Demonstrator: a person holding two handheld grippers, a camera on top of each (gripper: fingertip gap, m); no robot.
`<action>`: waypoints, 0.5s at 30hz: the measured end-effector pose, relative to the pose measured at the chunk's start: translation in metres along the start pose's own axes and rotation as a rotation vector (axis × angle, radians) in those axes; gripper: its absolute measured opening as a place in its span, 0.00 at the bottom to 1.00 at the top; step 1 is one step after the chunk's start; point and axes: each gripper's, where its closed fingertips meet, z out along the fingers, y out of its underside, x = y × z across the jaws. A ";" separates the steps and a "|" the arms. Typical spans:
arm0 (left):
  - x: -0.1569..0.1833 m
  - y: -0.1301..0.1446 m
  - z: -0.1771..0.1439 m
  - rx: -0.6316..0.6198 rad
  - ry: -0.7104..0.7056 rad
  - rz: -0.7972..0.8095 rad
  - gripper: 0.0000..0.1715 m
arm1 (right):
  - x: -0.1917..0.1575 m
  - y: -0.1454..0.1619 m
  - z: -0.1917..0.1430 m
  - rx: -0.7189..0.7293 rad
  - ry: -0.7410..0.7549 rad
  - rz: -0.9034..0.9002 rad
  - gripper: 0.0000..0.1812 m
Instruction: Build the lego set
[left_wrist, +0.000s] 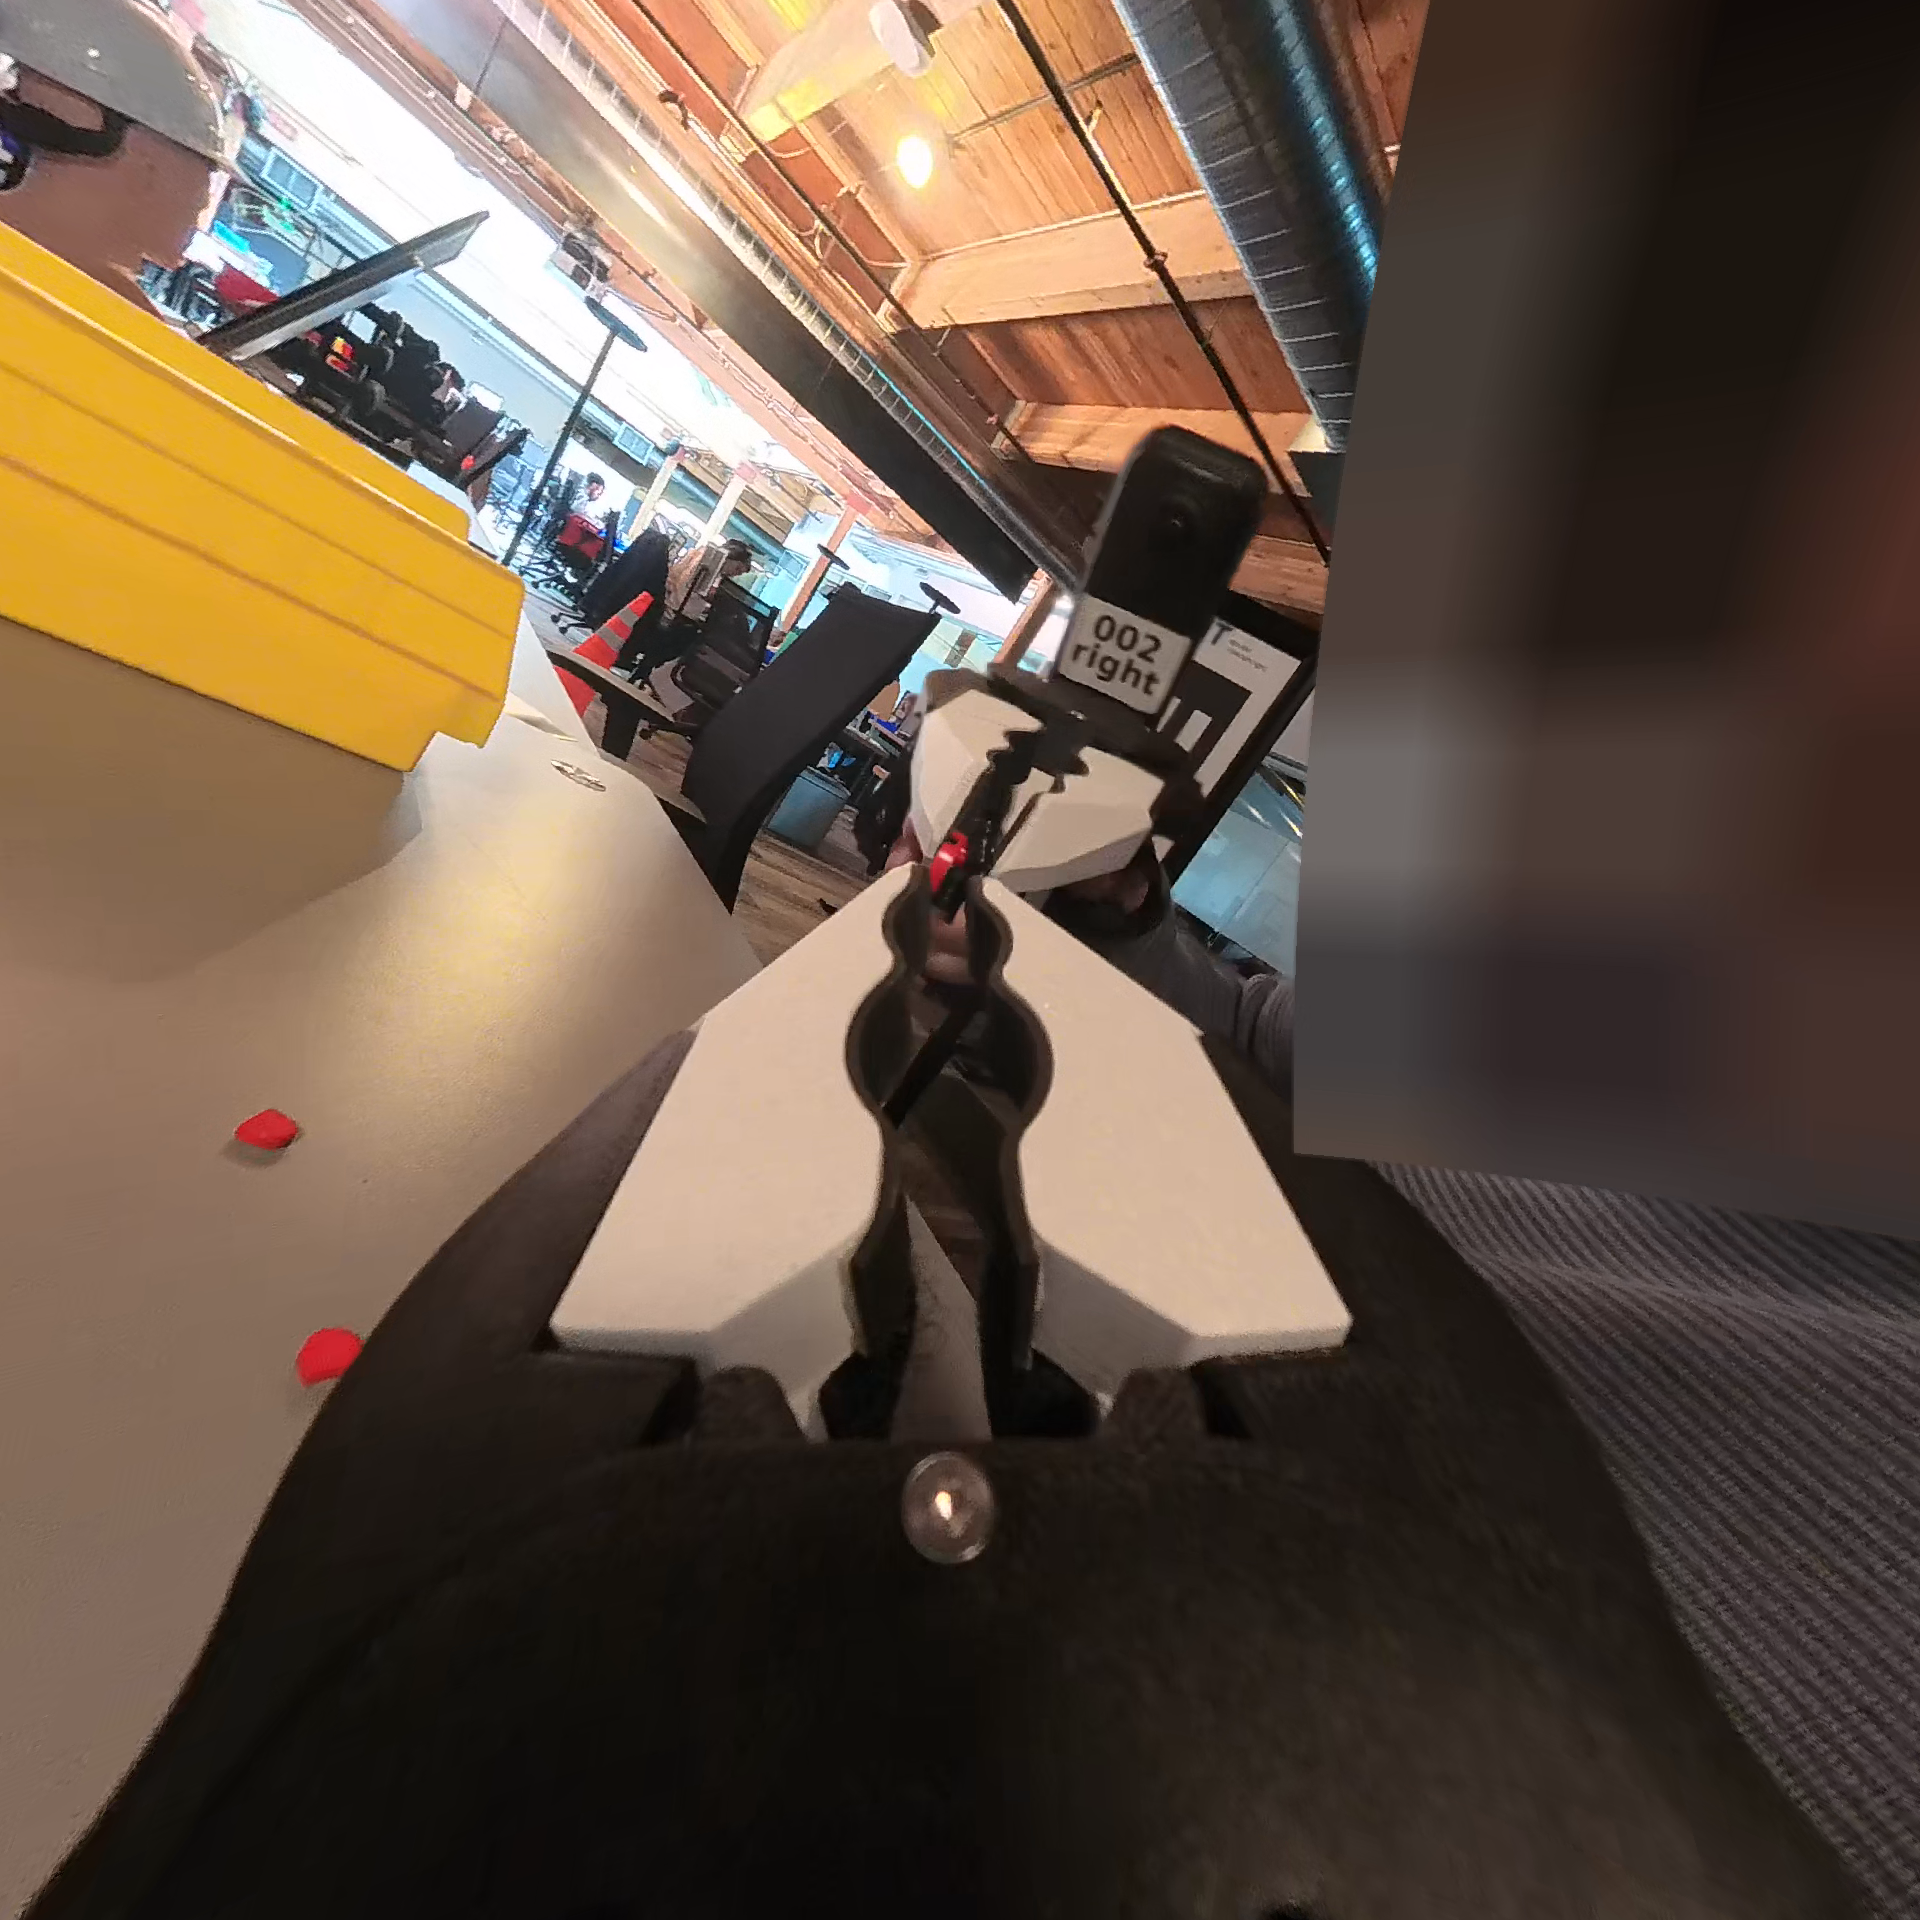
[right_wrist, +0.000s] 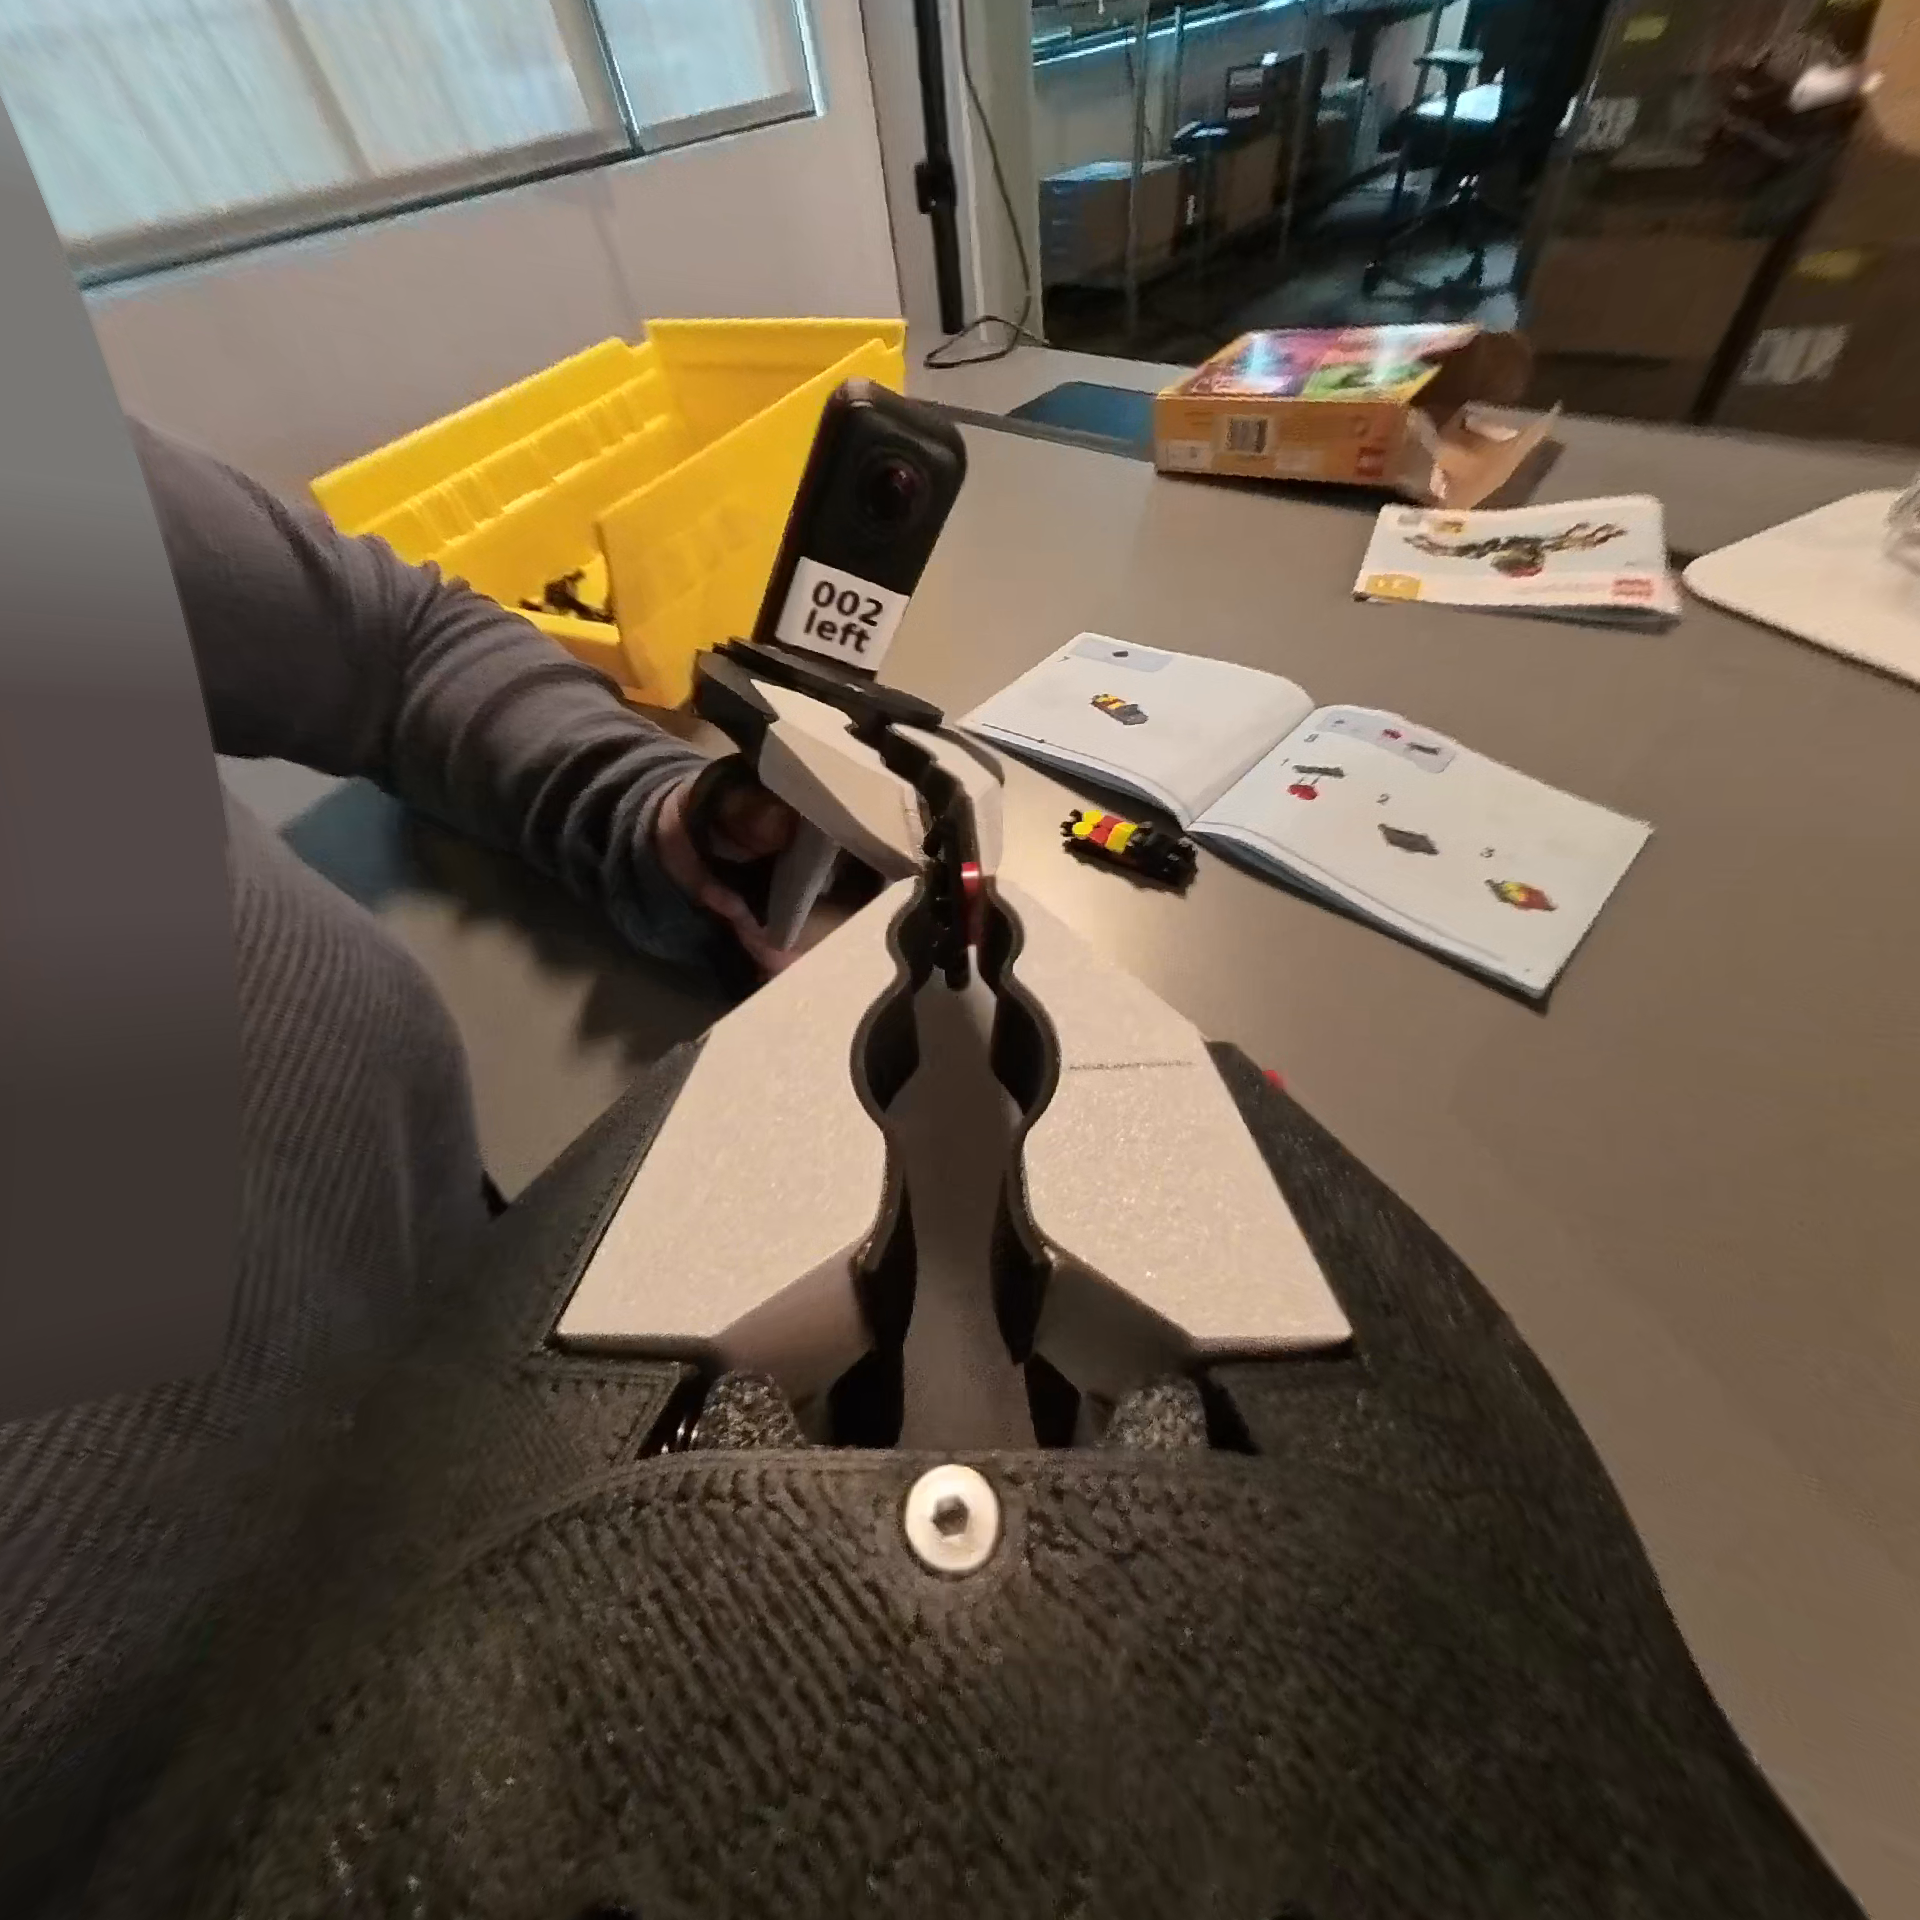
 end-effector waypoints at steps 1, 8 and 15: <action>0.001 0.000 0.000 0.001 0.001 0.007 0.03 | 0.000 0.000 0.000 0.002 0.018 -0.041 0.03; 0.016 -0.001 0.001 0.012 0.073 0.092 0.02 | -0.013 -0.008 -0.005 0.066 0.015 -0.110 0.05; 0.024 0.002 0.002 -0.006 0.115 0.140 0.03 | -0.021 -0.004 -0.005 0.043 -0.033 -0.105 0.04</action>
